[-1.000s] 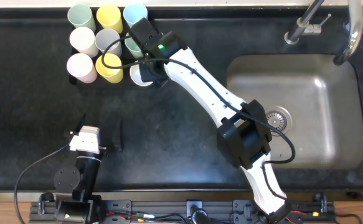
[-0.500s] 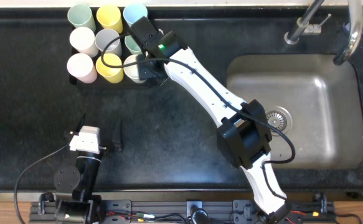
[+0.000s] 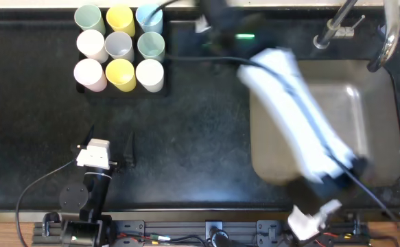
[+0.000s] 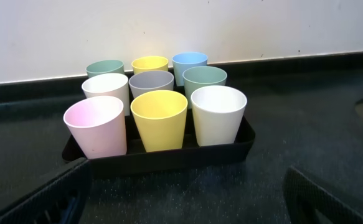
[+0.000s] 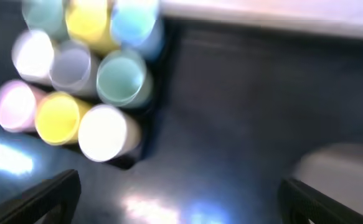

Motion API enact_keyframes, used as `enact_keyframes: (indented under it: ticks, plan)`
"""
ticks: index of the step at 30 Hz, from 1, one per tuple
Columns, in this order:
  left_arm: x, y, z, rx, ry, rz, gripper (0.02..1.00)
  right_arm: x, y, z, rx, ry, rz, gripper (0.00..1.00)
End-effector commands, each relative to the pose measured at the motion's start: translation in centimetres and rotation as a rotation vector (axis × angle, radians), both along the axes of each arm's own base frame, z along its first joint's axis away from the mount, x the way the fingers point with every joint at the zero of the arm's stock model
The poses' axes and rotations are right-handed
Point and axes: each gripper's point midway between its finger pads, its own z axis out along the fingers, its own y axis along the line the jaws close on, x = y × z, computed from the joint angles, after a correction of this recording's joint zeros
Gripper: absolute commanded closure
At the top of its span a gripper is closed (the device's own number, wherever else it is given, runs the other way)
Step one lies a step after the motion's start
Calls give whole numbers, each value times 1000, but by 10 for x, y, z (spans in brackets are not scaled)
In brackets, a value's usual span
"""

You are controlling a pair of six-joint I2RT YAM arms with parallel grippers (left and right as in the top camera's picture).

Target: Store Cups

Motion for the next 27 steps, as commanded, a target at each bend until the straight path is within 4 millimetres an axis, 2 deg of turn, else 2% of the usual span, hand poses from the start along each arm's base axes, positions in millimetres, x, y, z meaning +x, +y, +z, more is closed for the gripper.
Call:
enact_keyframes:
  ticks: [1, 4, 8, 16, 23, 27]
  plan:
    - [-1, -2, 1, 18, -8, -8, 18, -26, -67, 55, -82, -167, 33, 5]
    - [-1, -2, 1, 18, -8, -8, 18, -43, -104, 57, -108, -224, -1, 3]
    - [-1, -2, 1, 18, -8, -8, 18, -72, -137, 43, -87, -323, -68, 5]
    - [-1, -2, 1, 18, -8, -8, 18, -130, -154, -20, -61, -507, -73, 5]
    - [-1, -2, 1, 18, -8, -8, 18, -150, -159, -55, -8, -672, -93, 3]
    - [-1, -2, 1, 18, -8, -8, 18, -158, -161, -67, 13, -749, -101, 3]
